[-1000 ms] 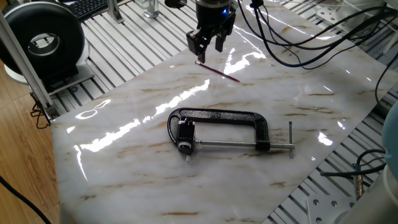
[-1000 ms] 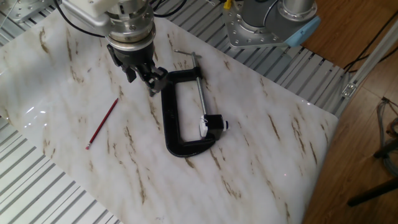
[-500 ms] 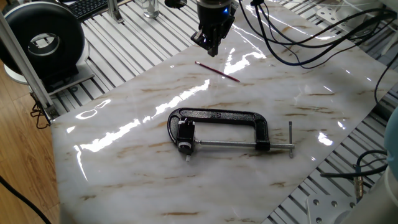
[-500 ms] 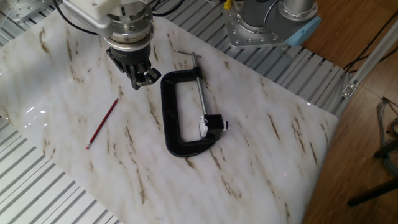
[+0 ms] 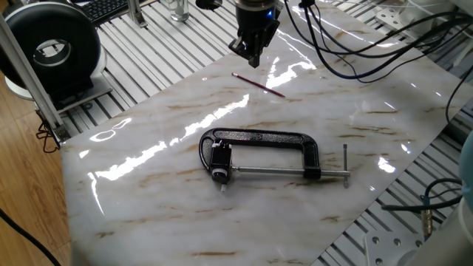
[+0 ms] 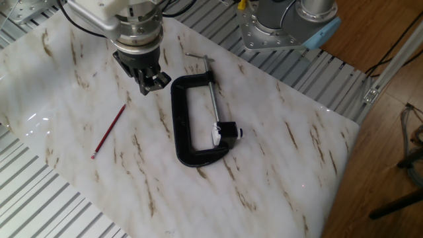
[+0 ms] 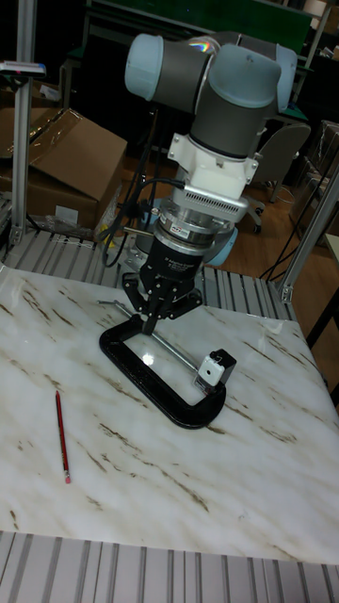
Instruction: Insert the pencil into the pencil sharpener
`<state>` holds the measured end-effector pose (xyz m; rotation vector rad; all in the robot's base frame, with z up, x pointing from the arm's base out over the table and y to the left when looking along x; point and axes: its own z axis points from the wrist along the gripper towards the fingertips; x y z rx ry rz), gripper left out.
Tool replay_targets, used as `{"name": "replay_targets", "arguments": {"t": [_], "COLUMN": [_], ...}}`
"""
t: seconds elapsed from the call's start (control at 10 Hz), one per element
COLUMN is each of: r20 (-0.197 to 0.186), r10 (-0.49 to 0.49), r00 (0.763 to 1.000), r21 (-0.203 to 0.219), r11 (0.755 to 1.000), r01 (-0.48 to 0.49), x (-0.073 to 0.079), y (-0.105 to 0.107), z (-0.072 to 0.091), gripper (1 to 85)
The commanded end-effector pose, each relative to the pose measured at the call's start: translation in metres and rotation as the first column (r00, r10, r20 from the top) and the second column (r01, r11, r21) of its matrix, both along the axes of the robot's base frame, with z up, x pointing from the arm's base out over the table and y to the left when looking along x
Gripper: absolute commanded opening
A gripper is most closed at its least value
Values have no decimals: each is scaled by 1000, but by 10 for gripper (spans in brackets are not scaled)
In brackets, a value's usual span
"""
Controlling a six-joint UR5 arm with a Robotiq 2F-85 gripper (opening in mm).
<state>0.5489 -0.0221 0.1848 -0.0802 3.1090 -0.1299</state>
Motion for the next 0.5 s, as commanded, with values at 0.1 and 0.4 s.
{"name": "replay_targets", "arguments": {"t": [0.1,0.4], "r20": [18,32], "r10": [29,45], "r00": [999,998], "r21": [9,15], "r11": [1000,999], "r01": [-29,-46], "x": [1,0], "y": [-4,-6], "z": [-6,-10], "gripper": [10,10]}}
